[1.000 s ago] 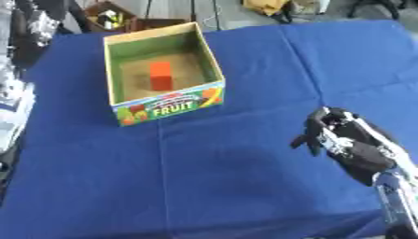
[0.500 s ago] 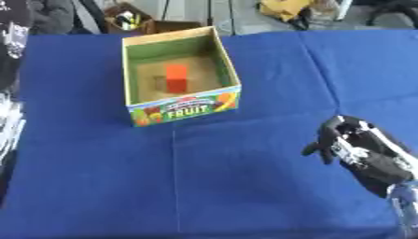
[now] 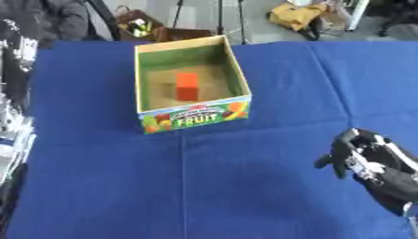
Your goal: Pick up objects on the table and place them in the box.
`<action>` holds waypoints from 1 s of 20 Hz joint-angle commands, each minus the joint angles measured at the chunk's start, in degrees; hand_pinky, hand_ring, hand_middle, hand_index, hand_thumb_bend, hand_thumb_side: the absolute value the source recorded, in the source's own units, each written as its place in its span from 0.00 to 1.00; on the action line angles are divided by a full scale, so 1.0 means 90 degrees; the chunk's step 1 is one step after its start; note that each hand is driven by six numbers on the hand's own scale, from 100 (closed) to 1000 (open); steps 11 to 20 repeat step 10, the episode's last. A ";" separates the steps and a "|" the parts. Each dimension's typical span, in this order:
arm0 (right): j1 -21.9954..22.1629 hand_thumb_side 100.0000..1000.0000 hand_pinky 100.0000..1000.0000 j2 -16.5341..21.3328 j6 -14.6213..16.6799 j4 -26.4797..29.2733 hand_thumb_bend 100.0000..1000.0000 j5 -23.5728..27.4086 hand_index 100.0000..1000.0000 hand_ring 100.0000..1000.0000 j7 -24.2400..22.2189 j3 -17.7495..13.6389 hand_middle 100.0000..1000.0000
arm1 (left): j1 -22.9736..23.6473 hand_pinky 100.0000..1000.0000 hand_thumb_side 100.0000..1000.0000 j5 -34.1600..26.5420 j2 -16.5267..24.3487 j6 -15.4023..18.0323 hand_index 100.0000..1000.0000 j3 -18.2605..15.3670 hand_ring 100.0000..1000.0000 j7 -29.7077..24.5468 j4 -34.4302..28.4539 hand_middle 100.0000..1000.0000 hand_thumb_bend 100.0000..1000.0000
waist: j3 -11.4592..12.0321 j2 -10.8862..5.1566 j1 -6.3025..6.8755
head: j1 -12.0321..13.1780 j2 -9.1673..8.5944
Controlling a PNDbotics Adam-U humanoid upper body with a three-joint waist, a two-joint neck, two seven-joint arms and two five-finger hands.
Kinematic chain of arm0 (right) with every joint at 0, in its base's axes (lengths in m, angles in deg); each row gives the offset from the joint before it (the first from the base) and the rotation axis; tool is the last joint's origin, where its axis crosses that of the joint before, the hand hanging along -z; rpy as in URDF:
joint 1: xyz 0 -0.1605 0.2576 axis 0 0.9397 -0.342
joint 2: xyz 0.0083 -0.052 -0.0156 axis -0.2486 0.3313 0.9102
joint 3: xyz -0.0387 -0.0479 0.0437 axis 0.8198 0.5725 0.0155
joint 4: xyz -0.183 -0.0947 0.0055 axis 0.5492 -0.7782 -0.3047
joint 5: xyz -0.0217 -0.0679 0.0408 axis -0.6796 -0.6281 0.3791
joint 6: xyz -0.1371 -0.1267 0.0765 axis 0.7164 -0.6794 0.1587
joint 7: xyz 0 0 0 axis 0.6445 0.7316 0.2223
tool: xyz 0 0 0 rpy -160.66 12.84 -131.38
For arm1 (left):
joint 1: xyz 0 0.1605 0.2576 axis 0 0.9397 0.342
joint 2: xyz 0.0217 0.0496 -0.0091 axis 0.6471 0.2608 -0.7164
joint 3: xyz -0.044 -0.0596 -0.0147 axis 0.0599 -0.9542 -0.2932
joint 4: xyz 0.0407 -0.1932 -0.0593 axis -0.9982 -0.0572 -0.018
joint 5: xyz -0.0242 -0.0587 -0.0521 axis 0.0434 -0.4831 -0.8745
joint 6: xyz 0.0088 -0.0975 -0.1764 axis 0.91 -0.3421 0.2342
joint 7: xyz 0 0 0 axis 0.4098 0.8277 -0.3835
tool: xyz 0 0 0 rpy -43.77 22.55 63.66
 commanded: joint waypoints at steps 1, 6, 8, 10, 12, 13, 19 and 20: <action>-0.0067 0.09 0.54 0.0096 -0.0001 0.0083 0.00 -0.0017 0.31 0.24 0.0005 -0.0044 0.27 | -0.0035 0.62 0.79 -0.0037 0.0026 0.0010 0.72 -0.0072 0.57 0.0016 -0.0142 0.57 0.63 | 0.0015 -0.0068 -0.0009 | -0.0020 -0.0067; -0.0053 0.09 0.54 0.0085 0.0003 0.0081 0.00 -0.0031 0.31 0.24 0.0012 -0.0054 0.27 | 0.0010 0.62 0.79 -0.0035 -0.0018 0.0004 0.71 -0.0062 0.57 -0.0002 -0.0131 0.56 0.63 | 0.0014 -0.0049 -0.0025 | -0.0074 -0.0035; -0.0054 0.09 0.54 0.0085 0.0004 0.0081 0.00 -0.0033 0.31 0.24 0.0006 -0.0052 0.27 | 0.0023 0.62 0.79 -0.0026 -0.0038 0.0004 0.71 -0.0066 0.57 -0.0002 -0.0137 0.56 0.63 | 0.0028 -0.0051 -0.0024 | -0.0081 -0.0013; -0.0053 0.09 0.54 0.0088 0.0004 0.0081 0.00 -0.0033 0.31 0.24 0.0007 -0.0055 0.27 | 0.0032 0.62 0.79 -0.0020 -0.0049 0.0003 0.71 -0.0064 0.57 -0.0002 -0.0142 0.56 0.63 | 0.0027 -0.0052 -0.0019 | -0.0088 -0.0016; -0.0053 0.09 0.54 0.0088 0.0004 0.0081 0.00 -0.0033 0.31 0.24 0.0007 -0.0055 0.27 | 0.0032 0.62 0.79 -0.0020 -0.0049 0.0003 0.71 -0.0064 0.57 -0.0002 -0.0142 0.56 0.63 | 0.0027 -0.0052 -0.0019 | -0.0088 -0.0016; -0.0053 0.09 0.54 0.0088 0.0004 0.0081 0.00 -0.0033 0.31 0.24 0.0007 -0.0055 0.27 | 0.0032 0.62 0.79 -0.0020 -0.0049 0.0003 0.71 -0.0064 0.57 -0.0002 -0.0142 0.56 0.63 | 0.0027 -0.0052 -0.0019 | -0.0088 -0.0016; -0.0053 0.09 0.54 0.0088 0.0004 0.0081 0.00 -0.0033 0.31 0.24 0.0007 -0.0055 0.27 | 0.0032 0.62 0.79 -0.0020 -0.0049 0.0003 0.71 -0.0064 0.57 -0.0002 -0.0142 0.56 0.63 | 0.0027 -0.0052 -0.0019 | -0.0088 -0.0016; -0.0053 0.09 0.54 0.0088 0.0004 0.0081 0.00 -0.0033 0.31 0.24 0.0007 -0.0055 0.27 | 0.0032 0.62 0.79 -0.0020 -0.0049 0.0003 0.71 -0.0064 0.57 -0.0002 -0.0142 0.56 0.63 | 0.0027 -0.0052 -0.0019 | -0.0088 -0.0016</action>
